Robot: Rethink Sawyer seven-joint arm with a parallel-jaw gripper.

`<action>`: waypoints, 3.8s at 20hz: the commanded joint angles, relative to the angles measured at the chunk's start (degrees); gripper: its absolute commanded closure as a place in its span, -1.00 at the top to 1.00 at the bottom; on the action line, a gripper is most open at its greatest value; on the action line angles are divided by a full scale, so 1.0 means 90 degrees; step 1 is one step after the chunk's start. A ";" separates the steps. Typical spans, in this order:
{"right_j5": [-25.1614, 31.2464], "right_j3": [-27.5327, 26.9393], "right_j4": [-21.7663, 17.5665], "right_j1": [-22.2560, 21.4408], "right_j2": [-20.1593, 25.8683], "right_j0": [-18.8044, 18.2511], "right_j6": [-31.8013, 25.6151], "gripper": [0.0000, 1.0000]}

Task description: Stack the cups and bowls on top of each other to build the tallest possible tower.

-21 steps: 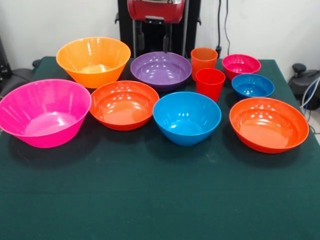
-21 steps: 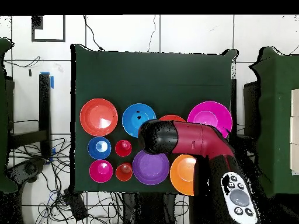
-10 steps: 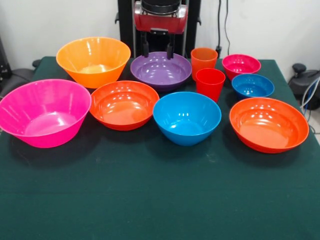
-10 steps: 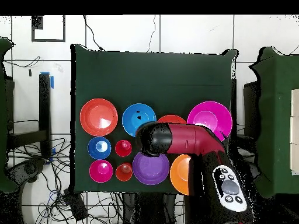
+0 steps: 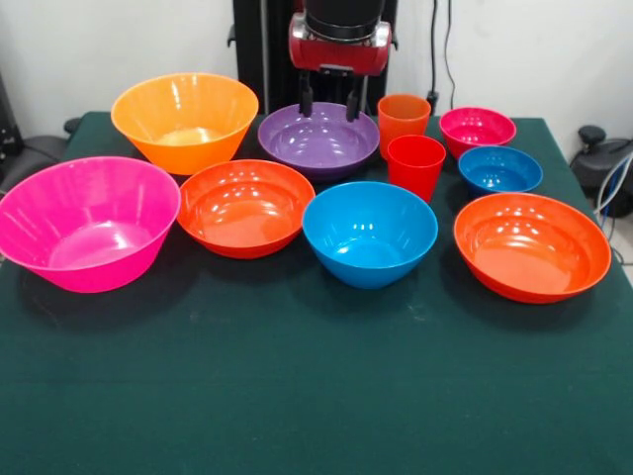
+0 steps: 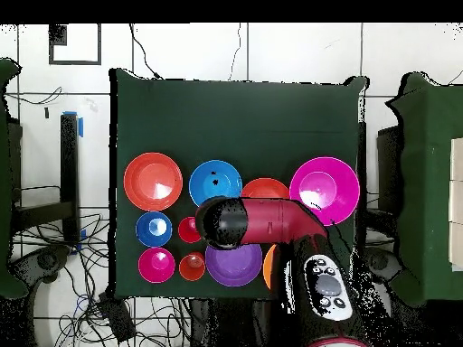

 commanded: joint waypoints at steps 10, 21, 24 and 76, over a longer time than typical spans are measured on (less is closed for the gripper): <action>-0.1490 0.1198 0.0621 0.0287 -0.0661 0.1082 0.2469 1.00; -0.1814 0.1323 0.1021 0.0614 -0.1015 0.1386 0.3200 1.00; -0.1995 0.1360 0.1051 0.0681 -0.1000 0.1358 0.3253 1.00; -0.2710 0.1423 0.2065 0.1479 -0.1049 0.1851 0.3726 1.00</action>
